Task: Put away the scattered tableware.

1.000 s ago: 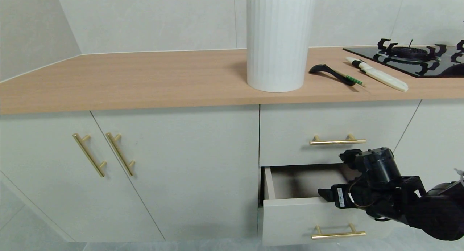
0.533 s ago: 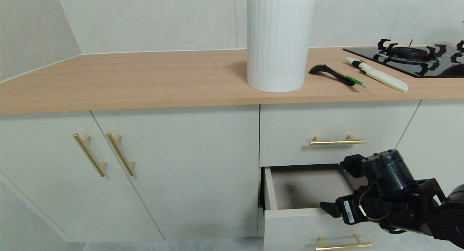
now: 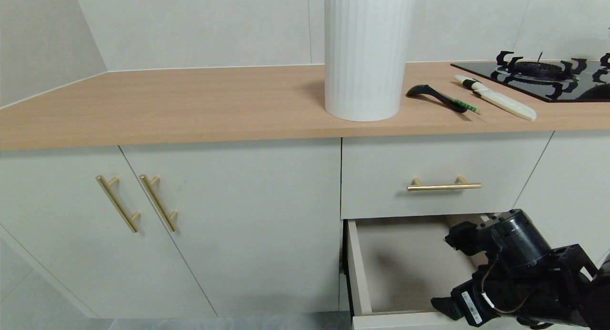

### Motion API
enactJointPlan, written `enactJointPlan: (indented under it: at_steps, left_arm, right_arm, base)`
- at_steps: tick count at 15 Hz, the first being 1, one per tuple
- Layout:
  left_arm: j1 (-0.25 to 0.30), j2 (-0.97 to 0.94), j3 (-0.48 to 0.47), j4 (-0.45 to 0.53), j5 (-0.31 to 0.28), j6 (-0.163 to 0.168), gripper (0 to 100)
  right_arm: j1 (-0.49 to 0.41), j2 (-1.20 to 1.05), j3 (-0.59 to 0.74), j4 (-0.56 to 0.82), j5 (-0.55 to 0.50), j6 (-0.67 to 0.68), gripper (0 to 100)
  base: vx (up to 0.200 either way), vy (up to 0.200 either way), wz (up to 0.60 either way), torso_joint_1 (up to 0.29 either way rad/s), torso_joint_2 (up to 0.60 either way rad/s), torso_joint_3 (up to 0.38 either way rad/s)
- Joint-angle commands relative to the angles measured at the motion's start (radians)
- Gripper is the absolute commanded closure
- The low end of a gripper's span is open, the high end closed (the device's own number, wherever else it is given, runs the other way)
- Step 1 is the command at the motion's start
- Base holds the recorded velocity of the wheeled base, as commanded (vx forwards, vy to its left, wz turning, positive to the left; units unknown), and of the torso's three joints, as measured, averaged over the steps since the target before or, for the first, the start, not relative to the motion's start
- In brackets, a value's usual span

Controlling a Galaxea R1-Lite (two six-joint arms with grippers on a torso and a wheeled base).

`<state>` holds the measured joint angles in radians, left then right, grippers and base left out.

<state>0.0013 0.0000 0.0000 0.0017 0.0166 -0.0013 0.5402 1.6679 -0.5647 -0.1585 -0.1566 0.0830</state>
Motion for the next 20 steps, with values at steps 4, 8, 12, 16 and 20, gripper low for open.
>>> enactJointPlan:
  at_steps: [4,8,12,16,20]
  left_arm:
    - [0.000,0.000,0.000,0.000,0.000,0.000,0]
    - [0.000,0.000,0.000,0.000,0.000,0.000,0]
    - [0.000,0.000,0.000,0.000,0.000,0.000,0]
    - [0.000,0.000,0.000,0.000,0.000,0.000,0]
    - [0.000,0.000,0.000,0.000,0.000,0.000,0]
  right_arm:
    - [0.006,-0.071,0.003,0.109,0.071,-0.080,0]
    - [0.006,-0.105,0.058,0.160,0.103,-0.223,0]
    - [0.017,-0.103,0.081,0.165,0.101,-0.249,0]
    - [0.053,-0.105,0.106,0.165,0.101,-0.259,0]
    - [0.053,-0.105,0.098,0.154,0.094,-0.267,0]
  base:
    - [0.000,0.000,0.00,0.000,0.00,0.000]
    - [0.000,0.000,0.00,0.000,0.00,0.000]
    - [0.000,0.000,0.00,0.000,0.00,0.000]
    - [0.000,0.000,0.00,0.000,0.00,0.000]
    - [0.000,0.000,0.00,0.000,0.00,0.000]
